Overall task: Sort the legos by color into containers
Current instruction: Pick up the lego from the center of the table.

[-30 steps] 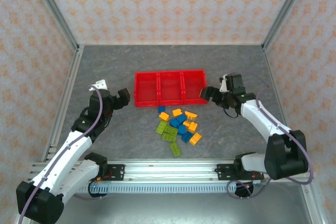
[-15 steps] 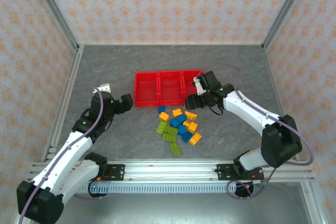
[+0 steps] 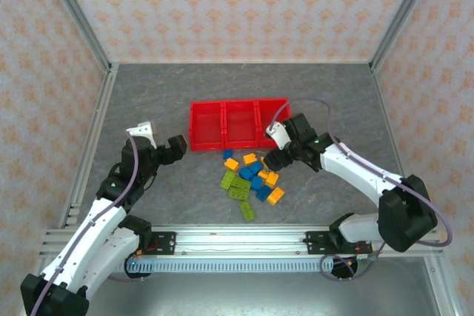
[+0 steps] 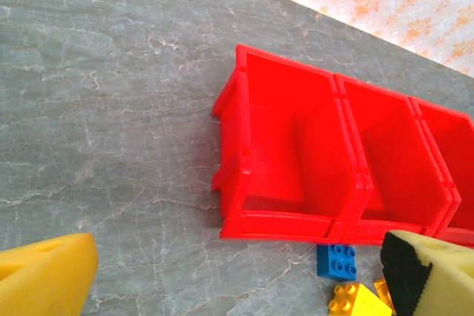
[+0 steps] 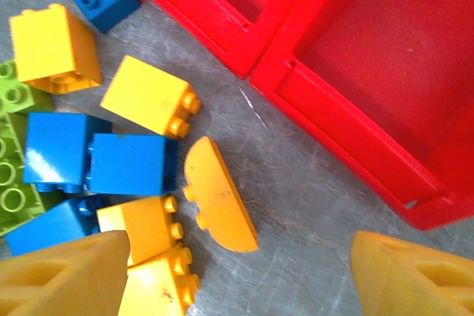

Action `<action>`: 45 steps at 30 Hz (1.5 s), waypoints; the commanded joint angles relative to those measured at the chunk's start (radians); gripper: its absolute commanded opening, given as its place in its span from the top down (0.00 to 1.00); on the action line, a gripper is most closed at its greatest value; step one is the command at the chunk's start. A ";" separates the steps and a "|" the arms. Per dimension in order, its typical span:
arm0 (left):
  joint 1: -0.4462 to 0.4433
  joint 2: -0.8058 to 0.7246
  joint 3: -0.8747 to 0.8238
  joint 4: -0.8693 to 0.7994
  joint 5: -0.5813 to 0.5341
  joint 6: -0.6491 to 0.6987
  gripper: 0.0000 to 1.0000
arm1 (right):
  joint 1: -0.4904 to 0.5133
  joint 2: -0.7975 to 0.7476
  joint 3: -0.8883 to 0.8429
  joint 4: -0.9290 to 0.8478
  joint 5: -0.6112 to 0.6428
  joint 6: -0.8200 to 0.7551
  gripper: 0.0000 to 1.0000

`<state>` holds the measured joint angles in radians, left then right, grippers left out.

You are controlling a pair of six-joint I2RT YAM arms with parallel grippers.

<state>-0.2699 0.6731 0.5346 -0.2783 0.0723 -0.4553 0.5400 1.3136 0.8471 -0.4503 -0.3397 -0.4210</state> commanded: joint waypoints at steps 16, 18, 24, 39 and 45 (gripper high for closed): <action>-0.209 0.022 -0.001 0.016 0.020 0.019 0.01 | 0.043 0.122 0.002 0.015 0.049 -0.012 0.38; -0.224 0.028 0.002 0.010 0.010 0.020 0.01 | 0.044 0.130 0.001 0.015 0.063 0.001 0.39; -0.229 0.022 0.004 0.014 0.028 0.024 0.01 | 0.048 0.156 0.005 0.015 0.091 0.011 0.42; -0.228 0.014 0.002 0.019 0.046 0.026 0.01 | 0.075 0.263 0.058 0.019 0.131 0.006 0.45; -0.228 0.012 0.004 0.016 0.041 0.026 0.01 | 0.075 0.307 0.079 0.031 0.159 0.012 0.54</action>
<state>-0.4911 0.7017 0.5335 -0.2726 0.1089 -0.4446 0.6125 1.6001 0.8951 -0.4259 -0.2272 -0.4187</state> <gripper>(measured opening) 0.992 0.473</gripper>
